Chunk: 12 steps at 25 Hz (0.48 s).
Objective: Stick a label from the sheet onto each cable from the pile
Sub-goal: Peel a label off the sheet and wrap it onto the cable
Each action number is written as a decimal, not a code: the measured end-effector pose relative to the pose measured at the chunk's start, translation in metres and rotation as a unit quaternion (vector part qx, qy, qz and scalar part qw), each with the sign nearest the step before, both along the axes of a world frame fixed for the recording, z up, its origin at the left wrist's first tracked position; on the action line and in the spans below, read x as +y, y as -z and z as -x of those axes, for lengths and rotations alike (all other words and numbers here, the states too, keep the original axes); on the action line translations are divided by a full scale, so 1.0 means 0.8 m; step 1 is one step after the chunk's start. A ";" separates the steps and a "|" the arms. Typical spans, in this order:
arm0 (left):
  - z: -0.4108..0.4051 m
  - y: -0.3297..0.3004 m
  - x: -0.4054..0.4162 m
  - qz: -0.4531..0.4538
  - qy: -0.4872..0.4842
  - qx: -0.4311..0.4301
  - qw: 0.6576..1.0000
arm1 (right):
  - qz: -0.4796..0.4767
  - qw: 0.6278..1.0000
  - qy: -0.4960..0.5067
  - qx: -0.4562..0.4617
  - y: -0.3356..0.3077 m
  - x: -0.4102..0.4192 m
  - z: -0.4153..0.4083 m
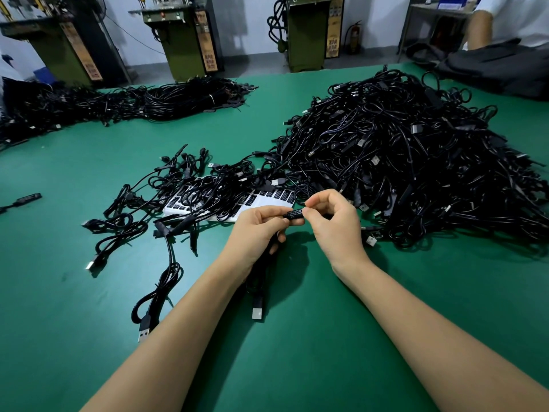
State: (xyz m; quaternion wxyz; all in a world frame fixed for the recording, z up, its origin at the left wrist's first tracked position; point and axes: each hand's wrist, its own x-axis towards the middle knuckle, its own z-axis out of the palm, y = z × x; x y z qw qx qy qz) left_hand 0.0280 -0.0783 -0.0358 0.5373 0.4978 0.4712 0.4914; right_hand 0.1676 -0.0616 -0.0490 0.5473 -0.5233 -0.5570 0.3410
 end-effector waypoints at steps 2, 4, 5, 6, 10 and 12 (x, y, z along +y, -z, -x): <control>0.000 -0.001 -0.001 -0.002 0.000 0.005 1.000 | 0.003 1.000 0.000 0.007 0.000 0.000 0.000; 0.000 -0.001 -0.001 -0.001 -0.002 0.009 1.000 | 0.005 1.000 0.000 0.012 0.000 -0.001 0.000; 0.000 -0.001 -0.001 0.000 -0.004 0.010 1.000 | 0.006 1.000 0.002 0.013 0.000 -0.001 0.000; 0.000 -0.001 -0.001 0.001 -0.006 0.010 1.000 | 0.006 1.000 0.004 0.013 0.000 -0.001 0.000; -0.001 -0.001 -0.002 0.007 -0.012 0.008 1.000 | 0.005 1.000 0.005 0.011 0.000 -0.001 0.000; -0.001 -0.001 -0.001 0.007 -0.012 0.009 1.000 | 0.006 1.000 0.004 0.012 0.000 -0.001 0.000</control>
